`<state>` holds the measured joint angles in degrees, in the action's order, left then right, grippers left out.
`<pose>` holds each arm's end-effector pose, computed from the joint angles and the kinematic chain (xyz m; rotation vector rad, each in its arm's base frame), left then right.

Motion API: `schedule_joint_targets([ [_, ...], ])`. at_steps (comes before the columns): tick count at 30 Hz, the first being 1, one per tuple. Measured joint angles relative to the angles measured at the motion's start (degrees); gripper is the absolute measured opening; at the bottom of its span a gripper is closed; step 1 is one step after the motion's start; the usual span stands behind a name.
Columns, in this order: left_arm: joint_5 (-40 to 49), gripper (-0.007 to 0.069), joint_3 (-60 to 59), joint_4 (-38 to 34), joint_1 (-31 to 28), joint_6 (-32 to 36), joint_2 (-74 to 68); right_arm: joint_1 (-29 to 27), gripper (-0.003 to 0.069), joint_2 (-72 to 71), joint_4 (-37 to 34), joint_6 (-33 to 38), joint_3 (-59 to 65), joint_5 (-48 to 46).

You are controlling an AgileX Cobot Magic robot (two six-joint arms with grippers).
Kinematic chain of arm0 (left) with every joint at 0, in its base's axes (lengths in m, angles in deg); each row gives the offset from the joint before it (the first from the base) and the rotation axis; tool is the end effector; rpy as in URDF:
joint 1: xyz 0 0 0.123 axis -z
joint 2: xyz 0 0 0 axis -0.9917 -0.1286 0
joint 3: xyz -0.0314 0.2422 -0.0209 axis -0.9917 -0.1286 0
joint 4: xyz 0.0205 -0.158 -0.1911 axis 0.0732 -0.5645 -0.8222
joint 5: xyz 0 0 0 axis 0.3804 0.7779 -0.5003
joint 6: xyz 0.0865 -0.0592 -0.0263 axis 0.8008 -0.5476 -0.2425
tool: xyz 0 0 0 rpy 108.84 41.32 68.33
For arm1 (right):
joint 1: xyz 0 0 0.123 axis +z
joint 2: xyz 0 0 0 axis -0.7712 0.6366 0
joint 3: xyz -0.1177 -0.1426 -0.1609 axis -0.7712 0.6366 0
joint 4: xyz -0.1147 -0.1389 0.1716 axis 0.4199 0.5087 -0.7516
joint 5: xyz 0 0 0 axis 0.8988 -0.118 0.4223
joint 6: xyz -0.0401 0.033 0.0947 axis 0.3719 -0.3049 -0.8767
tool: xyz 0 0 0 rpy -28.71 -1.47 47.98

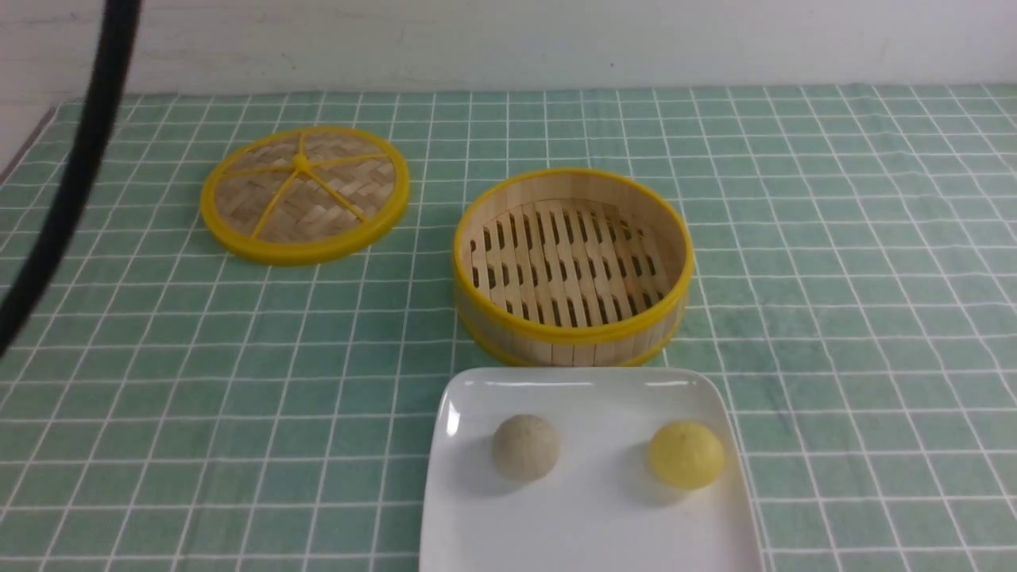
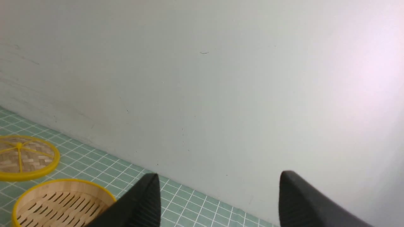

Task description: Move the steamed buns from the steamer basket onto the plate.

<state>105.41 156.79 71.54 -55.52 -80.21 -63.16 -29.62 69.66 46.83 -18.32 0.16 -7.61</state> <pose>0.1461 -0.0585 0.4817 0.3861 1.7248 -0.1686 -0.0047 -0.0136 0.4786 -0.4032 1.4219 -0.0243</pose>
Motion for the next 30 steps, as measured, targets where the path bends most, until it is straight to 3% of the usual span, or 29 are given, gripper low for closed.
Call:
schedule_joint_targets([
  [5, -3.62, 0.0386, -4.91, -1.53, 0.0, -0.05, 0.63, 0.0, 0.0495, -9.44, 0.07, -0.01, 9.94, 2.38],
  [11, -6.55, 0.0386, -6.86, -3.32, 0.0, -0.05, 0.63, 0.0, 0.0495, -20.45, -0.06, -5.54, 28.19, 14.45],
  [20, -6.49, 0.0386, -6.86, -4.3, 0.0, -0.05, 1.11, 0.0, 0.0495, -21.0, 1.38, -11.07, 42.98, 20.04],
  [30, -6.1, 0.0386, -6.86, -4.56, 0.0, -0.05, 1.35, 0.0, 0.0495, -20.82, 2.46, -24.23, 56.32, 23.41],
])
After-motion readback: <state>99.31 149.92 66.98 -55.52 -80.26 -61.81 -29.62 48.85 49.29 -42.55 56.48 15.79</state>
